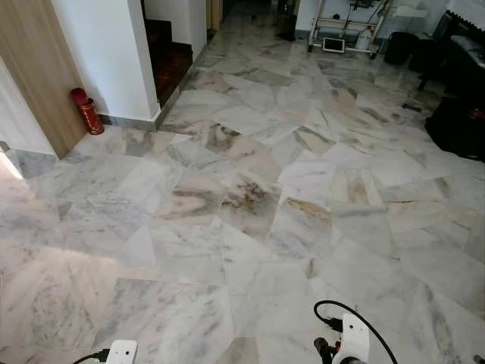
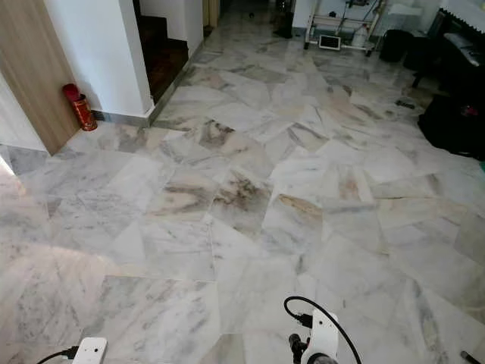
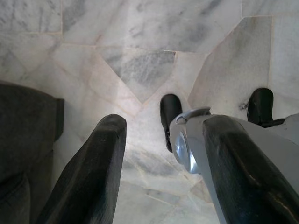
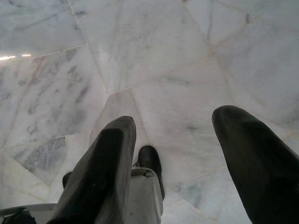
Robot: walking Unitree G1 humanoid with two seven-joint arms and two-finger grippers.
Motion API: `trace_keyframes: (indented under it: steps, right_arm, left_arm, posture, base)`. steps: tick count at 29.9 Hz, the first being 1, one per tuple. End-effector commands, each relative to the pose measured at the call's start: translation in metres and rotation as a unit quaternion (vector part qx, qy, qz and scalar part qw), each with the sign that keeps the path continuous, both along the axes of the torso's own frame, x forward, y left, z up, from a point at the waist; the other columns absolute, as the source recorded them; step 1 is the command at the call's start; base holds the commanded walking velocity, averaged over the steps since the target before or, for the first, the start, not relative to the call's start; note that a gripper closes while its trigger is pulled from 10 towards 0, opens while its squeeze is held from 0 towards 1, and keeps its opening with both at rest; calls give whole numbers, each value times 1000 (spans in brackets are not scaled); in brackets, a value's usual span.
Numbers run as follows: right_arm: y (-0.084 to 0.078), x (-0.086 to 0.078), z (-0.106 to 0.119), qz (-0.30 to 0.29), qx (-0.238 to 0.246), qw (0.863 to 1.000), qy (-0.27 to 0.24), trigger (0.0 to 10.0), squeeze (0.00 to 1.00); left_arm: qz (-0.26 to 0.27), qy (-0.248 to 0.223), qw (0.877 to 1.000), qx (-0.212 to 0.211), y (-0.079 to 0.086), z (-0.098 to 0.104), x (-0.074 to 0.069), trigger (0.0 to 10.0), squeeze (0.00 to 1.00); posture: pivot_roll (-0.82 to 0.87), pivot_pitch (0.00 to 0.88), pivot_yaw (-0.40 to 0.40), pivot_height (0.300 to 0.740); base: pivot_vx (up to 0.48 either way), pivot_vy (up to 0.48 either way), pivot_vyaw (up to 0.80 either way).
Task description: Move the pillow to the sofa from floor
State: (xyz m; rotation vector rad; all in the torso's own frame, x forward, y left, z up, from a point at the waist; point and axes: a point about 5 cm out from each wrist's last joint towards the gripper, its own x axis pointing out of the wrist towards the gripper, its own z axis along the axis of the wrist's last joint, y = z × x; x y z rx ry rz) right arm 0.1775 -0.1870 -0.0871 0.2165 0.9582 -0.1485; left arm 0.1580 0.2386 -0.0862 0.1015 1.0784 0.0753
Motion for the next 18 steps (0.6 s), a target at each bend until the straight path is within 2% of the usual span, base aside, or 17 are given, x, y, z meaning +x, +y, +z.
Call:
trace_keyframes:
  steps: [1, 3, 6, 7, 8, 10, 12, 15, 18]
  right_arm:
    - [-1, -4, -2, -9, 6, 1000, 6, 10000, 0]
    - [-1, -4, -2, -10, 8, 1000, 5, 10000, 0]
    - [-2, -10, -4, -9, 12, 1000, 5, 10000, 0]
    - [-4, -18, -7, -16, 13, 1000, 11, 10000, 0]
    - [-3, -19, -7, -19, 14, 1000, 13, 10000, 0]
    - [-1, -21, -8, -21, 16, 1000, 17, 10000, 0]
    - [2, -27, -11, -12, 14, 1000, 23, 10000, 0]
    - [5, -33, -13, -5, 17, 1000, 26, 10000, 0]
    - [7, -41, -16, 39, 7, 999, 36, 10000, 0]
  left_arm:
    - [-11, 10, 1000, 6, 0, -1, -3, 10000, 0]
    - [-13, 7, 1000, 7, -1, -1, -2, 10000, 0]
    - [-2, -17, 1000, 8, 2, 4, 8, 10000, 0]
    - [0, -33, 999, 21, 8, 9, 16, 10000, 0]
    - [-2, -35, 999, 25, 10, 11, 17, 10000, 0]
    - [-5, -30, 999, 27, 10, 9, 14, 10000, 0]
    - [-22, -19, 999, 18, -3, 0, -1, 10000, 0]
    - [-24, -29, 999, 19, -5, 1, 3, 10000, 0]
    - [-17, -44, 999, 11, -9, 4, 13, 10000, 0]
  posture:
    - [15, 0, -67, 740]
    - [17, 0, -65, 740]
    - [23, 0, -40, 740]
    - [16, 0, -26, 740]
    - [16, 0, -26, 740]
    - [5, 0, -12, 740]
    - [-33, 0, 7, 740]
    - [-49, 0, 11, 740]
    - [-41, 0, -1, 740]
  base:
    - [0, 0, 0]
    - [0, 0, 0]
    - [0, 0, 0]
    - [0, 0, 0]
    - [0, 0, 0]
    - [0, 0, 0]
    - [0, 0, 0]
    - [0, 0, 0]
    - [0, 0, 0]
